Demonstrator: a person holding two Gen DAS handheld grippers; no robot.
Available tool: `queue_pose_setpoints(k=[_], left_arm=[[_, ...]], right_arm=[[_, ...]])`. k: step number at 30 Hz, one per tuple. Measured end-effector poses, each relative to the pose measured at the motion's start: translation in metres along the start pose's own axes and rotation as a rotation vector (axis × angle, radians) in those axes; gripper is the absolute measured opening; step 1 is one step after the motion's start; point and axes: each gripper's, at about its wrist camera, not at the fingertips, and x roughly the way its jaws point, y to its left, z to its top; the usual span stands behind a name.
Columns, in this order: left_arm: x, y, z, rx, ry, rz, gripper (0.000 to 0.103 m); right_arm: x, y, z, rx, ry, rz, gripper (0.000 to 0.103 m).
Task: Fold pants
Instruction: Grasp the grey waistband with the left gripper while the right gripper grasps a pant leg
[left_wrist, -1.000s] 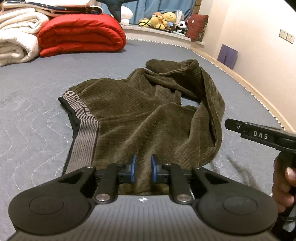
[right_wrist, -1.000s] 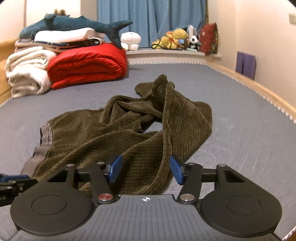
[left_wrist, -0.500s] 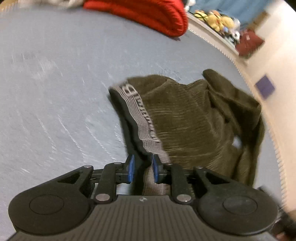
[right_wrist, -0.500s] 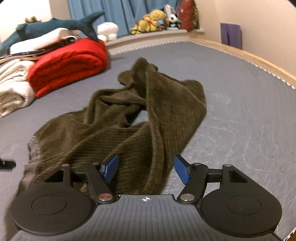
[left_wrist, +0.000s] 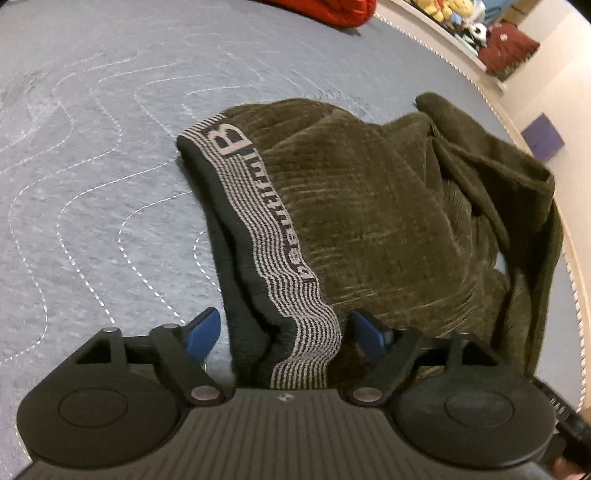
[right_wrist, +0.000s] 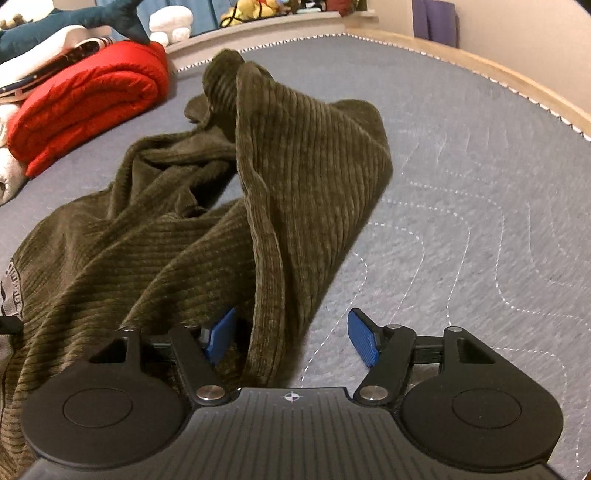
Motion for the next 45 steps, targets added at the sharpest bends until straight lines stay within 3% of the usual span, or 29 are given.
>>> queue_pose_setpoints(k=[5,9,13,16,28,35,40,45], left_arm=[[0.008,-0.016,-0.004,0.059,-0.013,0.038,0.089],[0.011,-0.025,-0.008,0.115,-0.025,0.067,0.089],[0.013,-0.028,-0.011,0.154,-0.045,0.078,0.089],[0.012,-0.029,-0.012,0.171,-0.052,0.087,0.084],[-0.010,-0.029,-0.018,0.214,-0.131,0.056,0.040],[-0.039,-0.019,-0.017,0.191,-0.181,-0.033,0.027],[-0.056,-0.009,-0.019,0.166,-0.207,-0.054,0.017],[-0.073,0.012,-0.014,0.104,-0.226,-0.051,0.015]], right_arm=[[0.007,-0.001,0.001,0.013,0.004,-0.026,0.062],[0.010,0.000,0.002,0.005,-0.004,-0.026,0.048],[0.006,0.000,0.005,-0.005,-0.007,0.013,0.024],[-0.002,0.002,0.005,-0.041,-0.035,0.019,0.016],[-0.029,0.002,0.001,-0.118,-0.102,0.027,0.013],[-0.053,0.005,-0.007,-0.230,-0.151,0.008,0.011],[-0.070,0.013,-0.016,-0.313,-0.150,0.009,0.011],[-0.100,0.035,-0.019,-0.424,-0.125,0.081,0.011]])
